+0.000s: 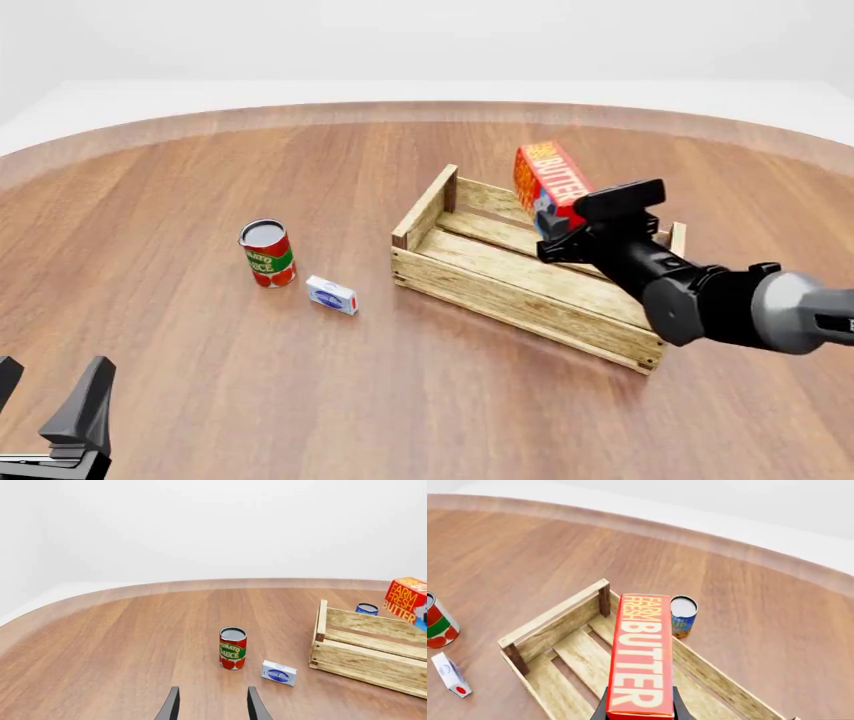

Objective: Pick up the butter and put it in the tray.

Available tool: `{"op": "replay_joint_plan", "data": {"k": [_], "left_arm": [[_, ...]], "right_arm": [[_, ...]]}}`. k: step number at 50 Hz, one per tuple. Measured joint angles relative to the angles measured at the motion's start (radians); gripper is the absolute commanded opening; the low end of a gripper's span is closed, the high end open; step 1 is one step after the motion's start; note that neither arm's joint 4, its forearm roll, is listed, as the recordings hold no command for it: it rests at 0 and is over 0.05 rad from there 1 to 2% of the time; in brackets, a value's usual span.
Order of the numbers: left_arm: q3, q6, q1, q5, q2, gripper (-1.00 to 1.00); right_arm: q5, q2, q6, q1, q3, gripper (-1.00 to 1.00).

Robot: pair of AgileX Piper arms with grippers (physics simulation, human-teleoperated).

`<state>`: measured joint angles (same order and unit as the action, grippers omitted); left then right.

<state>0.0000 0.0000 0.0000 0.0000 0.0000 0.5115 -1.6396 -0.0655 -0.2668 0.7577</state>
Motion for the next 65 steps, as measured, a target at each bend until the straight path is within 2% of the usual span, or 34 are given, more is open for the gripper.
{"op": "replay_joint_plan", "data": {"k": [65], "left_arm": [[0.000, 0.000, 0.000, 0.000, 0.000, 1.00]], "right_arm": [[-0.035, -0.264, 0.026, 0.004, 0.185, -1.00]]}}
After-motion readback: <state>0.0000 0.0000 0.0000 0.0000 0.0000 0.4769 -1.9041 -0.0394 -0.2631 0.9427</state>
